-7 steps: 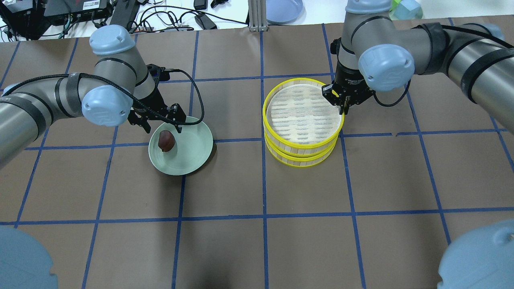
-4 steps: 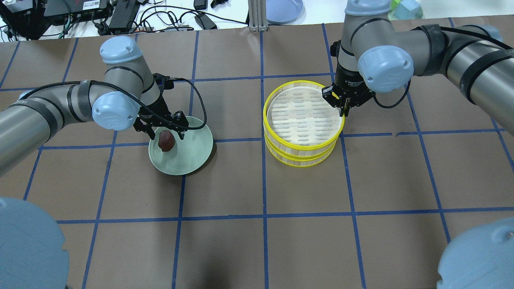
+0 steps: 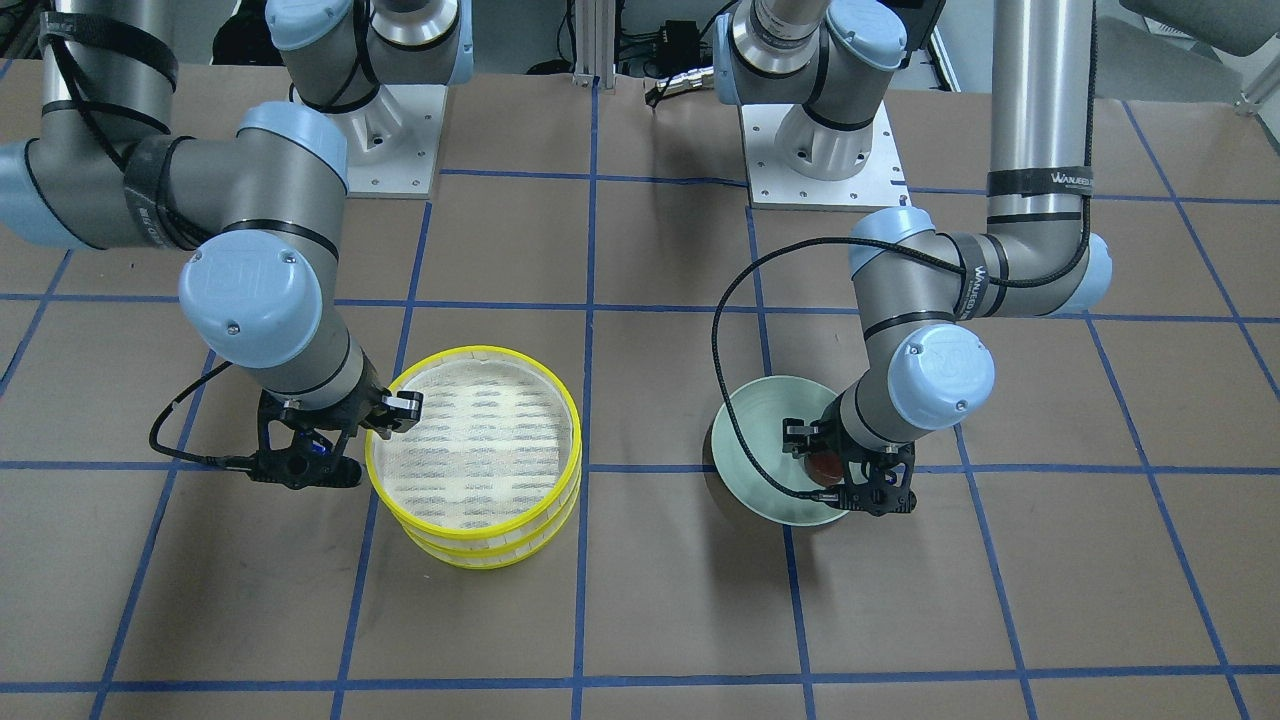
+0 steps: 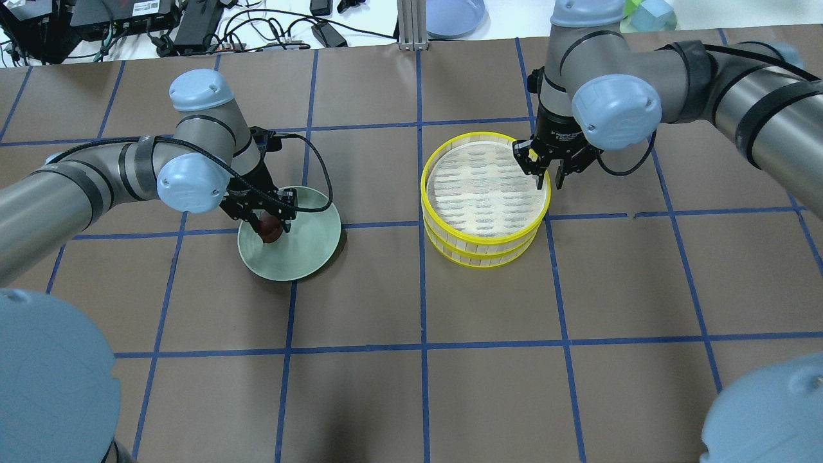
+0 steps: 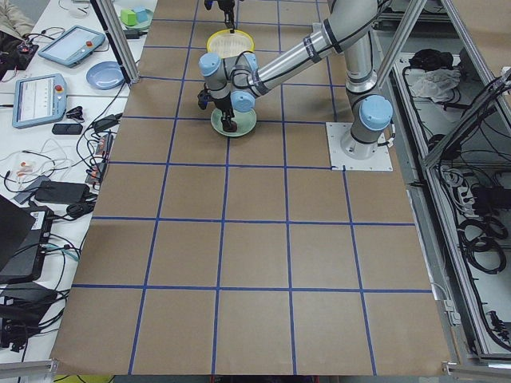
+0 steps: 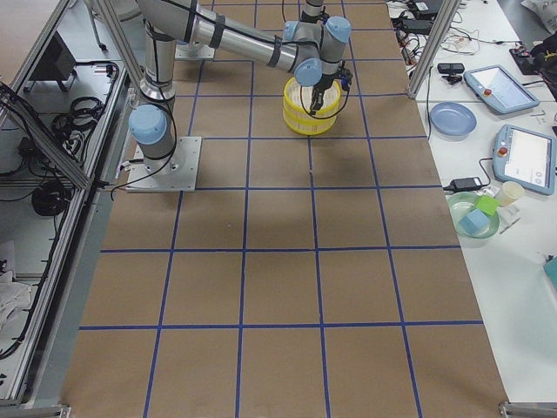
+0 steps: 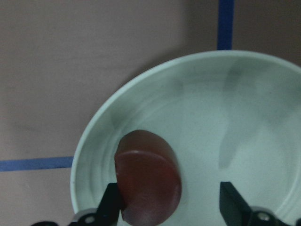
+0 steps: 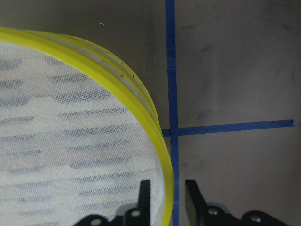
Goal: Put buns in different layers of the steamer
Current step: 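Lift the brown bun with the left gripper while the right releases the rim, then carry the brown bun over the steamer's top layer and lower it with the left gripper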
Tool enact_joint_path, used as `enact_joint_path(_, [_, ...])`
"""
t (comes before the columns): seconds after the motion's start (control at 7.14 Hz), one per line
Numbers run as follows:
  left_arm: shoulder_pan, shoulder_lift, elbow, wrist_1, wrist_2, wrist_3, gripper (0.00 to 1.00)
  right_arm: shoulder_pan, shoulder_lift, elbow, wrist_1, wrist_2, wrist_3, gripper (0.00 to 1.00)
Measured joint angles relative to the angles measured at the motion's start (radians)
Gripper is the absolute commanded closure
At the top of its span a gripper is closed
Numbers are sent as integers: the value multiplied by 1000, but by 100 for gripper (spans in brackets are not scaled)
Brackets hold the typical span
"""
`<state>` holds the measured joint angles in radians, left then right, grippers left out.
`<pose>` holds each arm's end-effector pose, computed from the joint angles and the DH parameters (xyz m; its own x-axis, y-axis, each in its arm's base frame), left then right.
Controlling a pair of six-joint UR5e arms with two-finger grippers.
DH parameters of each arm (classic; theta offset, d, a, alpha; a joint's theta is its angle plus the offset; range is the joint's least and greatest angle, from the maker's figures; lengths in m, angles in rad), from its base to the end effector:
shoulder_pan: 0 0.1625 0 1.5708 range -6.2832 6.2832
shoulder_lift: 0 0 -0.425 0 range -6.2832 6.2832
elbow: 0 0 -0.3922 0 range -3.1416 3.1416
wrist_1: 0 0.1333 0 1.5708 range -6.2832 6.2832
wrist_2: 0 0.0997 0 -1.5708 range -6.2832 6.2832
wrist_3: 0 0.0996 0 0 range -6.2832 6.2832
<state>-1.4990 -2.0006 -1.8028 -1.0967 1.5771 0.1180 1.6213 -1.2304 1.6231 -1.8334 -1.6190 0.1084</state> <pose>-0.0917 -0.5739 0.1914 -0.9988 0.0453 0.0158 0.0474 0.9814 0.1860 0.1581 -0.5829 0.3014 -0.9968 0.0508 0.0615 0.0581 0.9906 0.1238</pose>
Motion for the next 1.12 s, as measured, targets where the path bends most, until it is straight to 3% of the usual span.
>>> enact_joint_path(0.28, [-1, -2, 0, 3, -1, 0, 100, -4, -73, -17, 23, 3, -5, 0])
enact_joint_path(0.56, [-4, 15, 14, 9, -4, -2, 100, -14, -179, -63, 136, 9, -7, 0])
enact_joint_path(0.84, [-29, 56, 74, -12, -20, -34, 100, -15, -220, -171, 292, 12, -9, 0])
enact_joint_path(1.12, [-112, 93, 173, -75, -45, -157, 100, -9, -229, -198, 328, 12, -11, 0])
